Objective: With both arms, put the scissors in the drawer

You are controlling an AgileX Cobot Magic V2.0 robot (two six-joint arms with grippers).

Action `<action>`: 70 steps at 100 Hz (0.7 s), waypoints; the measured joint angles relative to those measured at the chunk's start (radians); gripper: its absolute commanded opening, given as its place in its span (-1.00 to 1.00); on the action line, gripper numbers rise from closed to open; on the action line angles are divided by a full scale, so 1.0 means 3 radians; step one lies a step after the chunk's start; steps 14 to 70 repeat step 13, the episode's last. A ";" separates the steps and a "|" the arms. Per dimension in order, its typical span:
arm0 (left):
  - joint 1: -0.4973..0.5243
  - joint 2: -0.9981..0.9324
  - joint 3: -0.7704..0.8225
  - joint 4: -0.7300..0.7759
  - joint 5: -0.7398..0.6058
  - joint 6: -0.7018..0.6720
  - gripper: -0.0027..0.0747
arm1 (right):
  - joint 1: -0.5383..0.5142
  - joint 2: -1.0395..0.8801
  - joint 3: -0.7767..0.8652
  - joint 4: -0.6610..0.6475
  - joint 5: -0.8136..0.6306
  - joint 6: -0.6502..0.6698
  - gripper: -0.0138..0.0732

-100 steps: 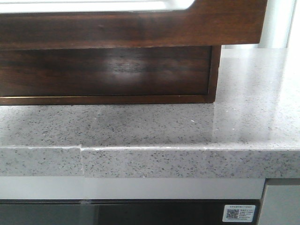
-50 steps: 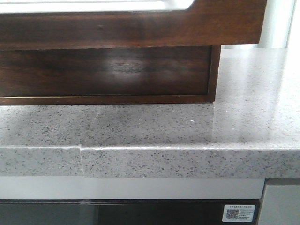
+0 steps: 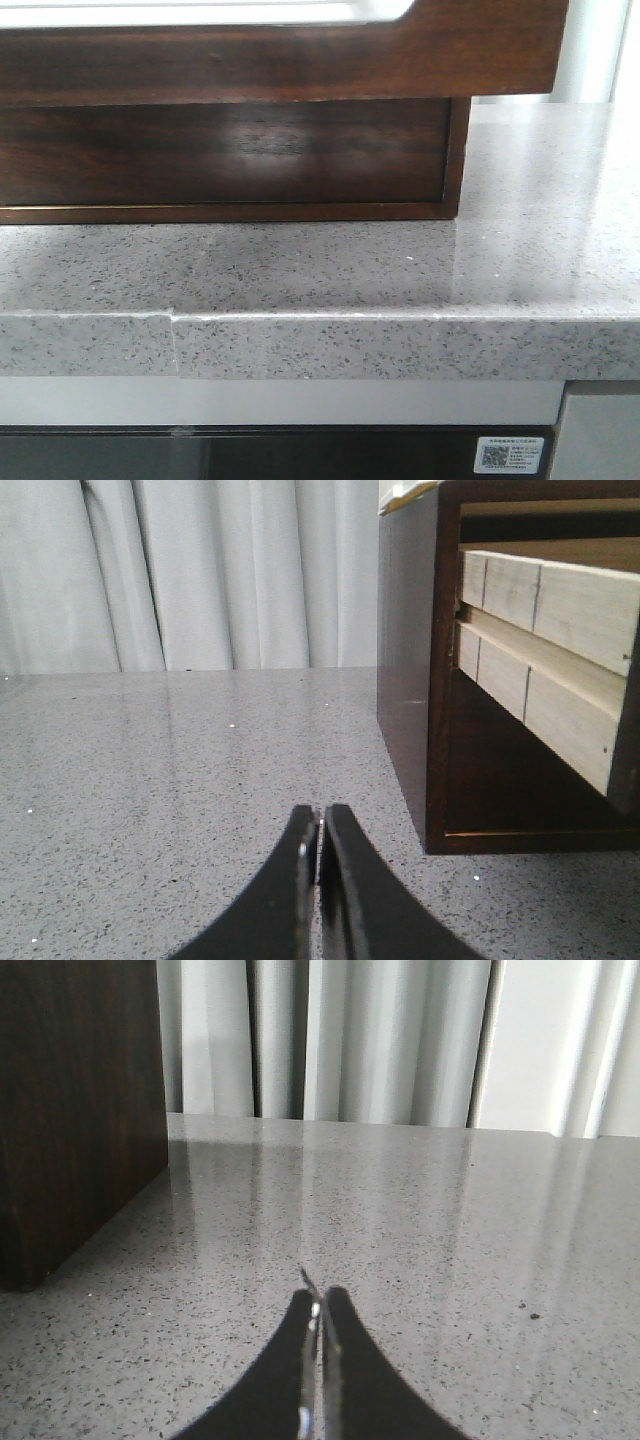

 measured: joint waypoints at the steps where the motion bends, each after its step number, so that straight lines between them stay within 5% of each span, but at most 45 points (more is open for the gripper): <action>1: 0.0000 0.0000 0.0000 0.0000 0.0000 0.0000 -0.98 | 0.0000 0.0000 0.0000 0.0000 0.0000 0.0000 -0.84; 70: 0.0000 0.0000 0.0000 0.0000 0.0000 0.0000 -0.98 | 0.0000 0.0000 0.0000 -0.0007 0.0000 0.0011 -0.84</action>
